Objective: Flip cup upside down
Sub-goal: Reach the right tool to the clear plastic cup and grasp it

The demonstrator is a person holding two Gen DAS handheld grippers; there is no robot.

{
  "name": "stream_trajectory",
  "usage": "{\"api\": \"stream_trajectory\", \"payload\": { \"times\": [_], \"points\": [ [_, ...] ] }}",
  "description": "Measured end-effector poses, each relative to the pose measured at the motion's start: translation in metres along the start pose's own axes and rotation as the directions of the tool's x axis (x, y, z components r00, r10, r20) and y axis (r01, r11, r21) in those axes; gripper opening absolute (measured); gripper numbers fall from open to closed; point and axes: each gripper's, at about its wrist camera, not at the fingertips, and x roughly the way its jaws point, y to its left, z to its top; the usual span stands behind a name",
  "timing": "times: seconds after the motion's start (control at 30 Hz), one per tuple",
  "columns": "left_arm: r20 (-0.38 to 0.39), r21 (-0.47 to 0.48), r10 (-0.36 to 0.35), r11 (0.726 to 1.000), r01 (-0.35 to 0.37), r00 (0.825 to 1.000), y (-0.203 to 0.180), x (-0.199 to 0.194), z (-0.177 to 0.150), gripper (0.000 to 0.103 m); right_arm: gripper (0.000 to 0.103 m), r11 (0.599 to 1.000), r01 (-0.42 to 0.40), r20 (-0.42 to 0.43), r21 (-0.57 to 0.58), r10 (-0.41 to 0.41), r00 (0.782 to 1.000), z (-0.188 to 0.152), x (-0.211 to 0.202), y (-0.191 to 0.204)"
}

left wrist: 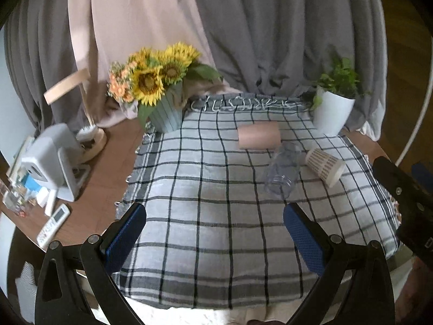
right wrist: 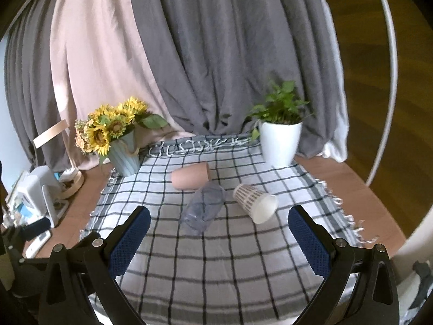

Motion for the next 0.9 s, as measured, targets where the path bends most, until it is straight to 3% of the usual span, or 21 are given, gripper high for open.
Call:
{"api": "stream_trajectory", "payload": {
  "times": [0.2, 0.37, 0.67, 0.9],
  "points": [
    [-0.032, 0.016, 0.06, 0.998, -0.06, 0.998, 0.01, 0.041, 0.02, 0.103, 0.102, 0.997, -0.073, -0.104, 0.041, 0.077, 0.992, 0.012, 0.069, 0.0],
    [-0.083, 0.017, 0.002, 1.0, 0.0, 0.997, 0.025, 0.078, 0.039, 0.103, 0.102, 0.994, -0.077, -0.193, 0.077, 0.09, 0.977, 0.018, 0.116, 0.011],
    [-0.135, 0.101, -0.046, 0.993, 0.06, 0.99, 0.037, 0.142, 0.072, 0.103, 0.098, 0.981, 0.042, -0.299, 0.19, 0.017, 0.954, 0.021, 0.192, 0.025],
    [-0.191, 0.141, -0.056, 0.986, 0.084, 0.98, 0.038, 0.187, 0.082, 0.103, 0.091, 0.957, 0.141, -0.426, 0.254, -0.02, 0.904, 0.013, 0.252, 0.018]
  ]
}}
